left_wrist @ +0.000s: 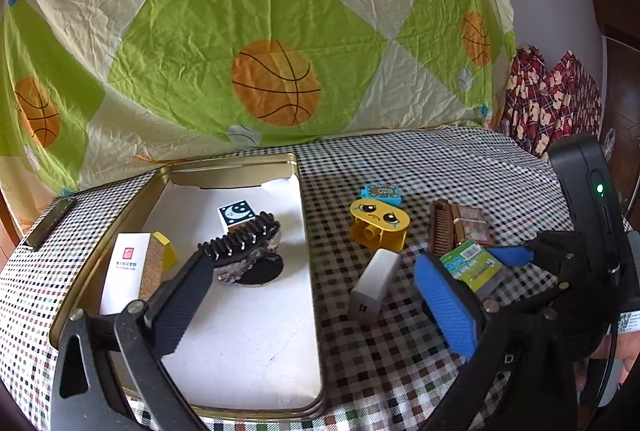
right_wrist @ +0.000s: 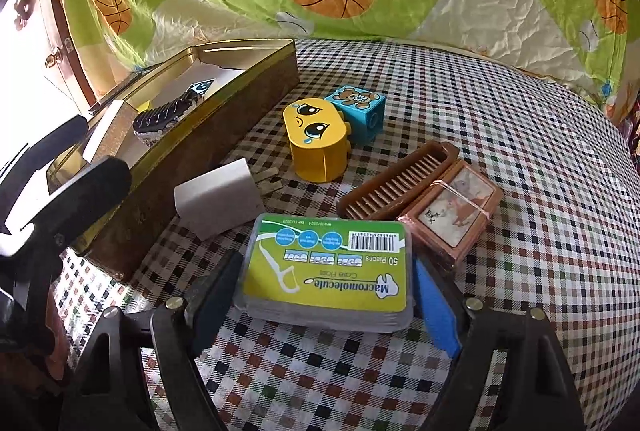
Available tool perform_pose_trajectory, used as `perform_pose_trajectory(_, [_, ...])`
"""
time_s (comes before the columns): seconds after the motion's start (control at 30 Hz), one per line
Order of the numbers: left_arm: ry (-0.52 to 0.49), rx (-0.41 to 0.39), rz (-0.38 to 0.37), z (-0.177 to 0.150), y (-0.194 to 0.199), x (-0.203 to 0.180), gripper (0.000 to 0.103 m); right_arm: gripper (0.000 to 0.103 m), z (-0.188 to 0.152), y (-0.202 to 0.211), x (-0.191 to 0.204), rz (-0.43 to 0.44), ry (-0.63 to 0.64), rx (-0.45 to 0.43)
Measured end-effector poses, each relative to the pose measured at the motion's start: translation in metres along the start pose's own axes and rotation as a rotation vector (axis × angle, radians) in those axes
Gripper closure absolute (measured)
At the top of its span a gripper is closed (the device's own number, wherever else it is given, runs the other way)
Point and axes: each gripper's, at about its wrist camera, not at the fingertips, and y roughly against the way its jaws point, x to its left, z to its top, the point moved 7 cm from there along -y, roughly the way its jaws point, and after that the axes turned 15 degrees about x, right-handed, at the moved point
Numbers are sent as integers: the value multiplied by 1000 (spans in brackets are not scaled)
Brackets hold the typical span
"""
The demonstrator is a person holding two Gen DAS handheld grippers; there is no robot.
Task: Organize rigid objects
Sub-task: 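Reach left tool toward the white plug while right tool grasps the green Macromolecule box, then grasp the white plug with the left tool while the right tool holds the green box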
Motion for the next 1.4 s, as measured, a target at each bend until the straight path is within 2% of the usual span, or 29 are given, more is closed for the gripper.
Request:
perform_pose_trajectory(0.1, [-34,8,-19,1,-2,-10,2,19,2,10,-9,-31,-18,-52])
perform_pose_trajectory(0.2, [-88,22,-21,2,-7,-24,8,19,2,17,-24,-73,-46,-82])
perform_pose_trajectory(0.3, [-157,59,-40,4,-15,-41,22,19,3,19,-42,-91,-83,-89])
perform_pose_trajectory(0.37, [-203,99,-52,4,-24,-53,35,19,4,20,-54,-101,-106,-94])
perform_pose_trajectory(0.53, [-266,212,-75,4,-50,-69,51,19,6,21,-64,-74,-133,-105])
perform_pose_trajectory(0.6, [-281,228,-53,5,-56,-69,51,19,6,23,-63,-70,-128,-113])
perform_pose_trajectory(0.7, [-280,273,-86,5,-61,-70,55,19,6,22,-66,-49,-134,-110])
perform_pose_trajectory(0.77, [-266,284,-88,6,-64,-67,64,19,6,21,-66,-40,-140,-110])
perform_pose_trajectory(0.87, [-265,282,-65,8,-66,-64,64,19,5,21,-66,-32,-142,-113])
perform_pose_trajectory(1.03, [-361,319,15,-1,-76,-70,65,19,4,21,-67,-21,-150,-111])
perform_pose_trajectory(1.17, [-363,338,-17,-5,-80,-77,83,19,5,15,-67,-16,-150,-79])
perform_pose_trajectory(1.23, [-361,336,-12,-3,-83,-80,83,19,5,14,-67,-18,-147,-73])
perform_pose_trajectory(1.4, [-276,341,-69,3,-89,-75,83,19,4,20,-66,-33,-140,-103])
